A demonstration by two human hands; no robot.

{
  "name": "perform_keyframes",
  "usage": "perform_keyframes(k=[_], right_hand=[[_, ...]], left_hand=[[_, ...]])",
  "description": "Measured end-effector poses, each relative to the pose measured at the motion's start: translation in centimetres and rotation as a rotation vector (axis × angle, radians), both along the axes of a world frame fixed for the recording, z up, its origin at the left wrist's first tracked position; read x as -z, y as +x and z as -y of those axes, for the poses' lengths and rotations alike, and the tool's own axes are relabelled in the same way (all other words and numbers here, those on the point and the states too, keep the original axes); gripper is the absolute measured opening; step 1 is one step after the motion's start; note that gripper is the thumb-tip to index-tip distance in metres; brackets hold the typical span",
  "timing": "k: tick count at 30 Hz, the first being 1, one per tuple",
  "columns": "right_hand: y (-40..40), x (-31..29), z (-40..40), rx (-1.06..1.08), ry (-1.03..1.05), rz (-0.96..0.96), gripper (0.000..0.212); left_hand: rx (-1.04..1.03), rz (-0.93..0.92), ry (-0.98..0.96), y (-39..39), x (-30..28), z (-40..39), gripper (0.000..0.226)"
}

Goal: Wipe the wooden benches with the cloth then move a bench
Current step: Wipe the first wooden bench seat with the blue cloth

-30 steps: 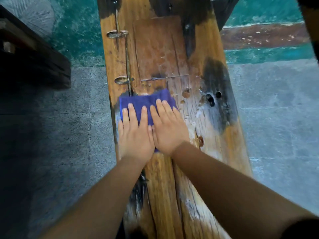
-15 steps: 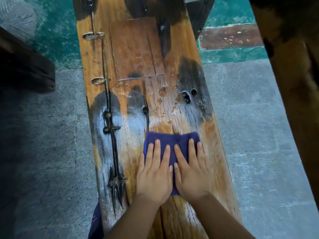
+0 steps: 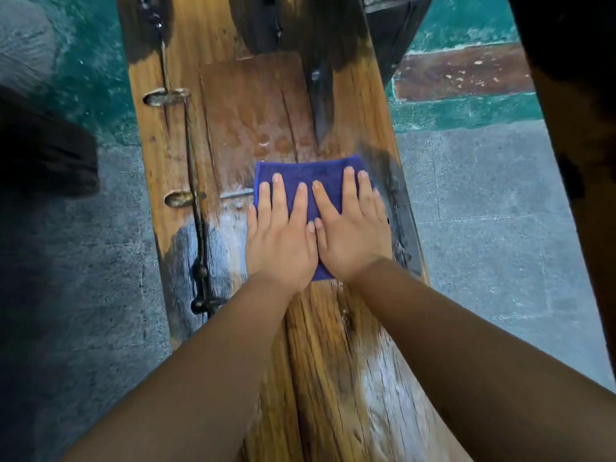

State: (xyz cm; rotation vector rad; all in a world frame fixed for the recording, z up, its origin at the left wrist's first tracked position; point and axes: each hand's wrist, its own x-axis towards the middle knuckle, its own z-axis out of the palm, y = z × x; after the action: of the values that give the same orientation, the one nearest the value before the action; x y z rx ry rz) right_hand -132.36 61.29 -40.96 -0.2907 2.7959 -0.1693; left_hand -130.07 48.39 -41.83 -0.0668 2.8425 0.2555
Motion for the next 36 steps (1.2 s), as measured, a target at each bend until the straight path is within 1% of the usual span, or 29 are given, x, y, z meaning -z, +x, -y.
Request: perform_keyframes(k=[4, 6, 11, 17, 23, 36], right_hand=[[-5.6, 0.1, 1.7, -0.107, -0.031, -0.031, 0.06], [-8.0, 0.3, 2.5, -0.133, -0.03, -0.037, 0.06], [-14.1, 0.6, 4.4, -0.102, -0.002, -0.086, 0.061], [-19.8, 1.1, 6.5, 0.002, -0.037, -0.126, 0.061], [-21.0, 0.6, 6.9, 0.04, -0.041, -0.095, 0.059], [-21.1, 0.1, 7.1, 0.065, -0.059, -0.046, 0.059]], left_hand=[[-0.121, -0.031, 0.0, -4.1, 0.2, 1.1, 0.059], [-0.131, -0.045, -0.014, -6.3, 0.3, 1.7, 0.059], [-0.053, -0.099, -0.026, -13.0, 0.6, 4.1, 0.061], [0.041, -0.135, -0.048, -20.3, 0.8, 6.6, 0.062], [0.042, -0.135, -0.028, -21.5, 0.4, 6.6, 0.058], [0.053, -0.03, 0.001, -21.9, 0.0, 6.7, 0.059]])
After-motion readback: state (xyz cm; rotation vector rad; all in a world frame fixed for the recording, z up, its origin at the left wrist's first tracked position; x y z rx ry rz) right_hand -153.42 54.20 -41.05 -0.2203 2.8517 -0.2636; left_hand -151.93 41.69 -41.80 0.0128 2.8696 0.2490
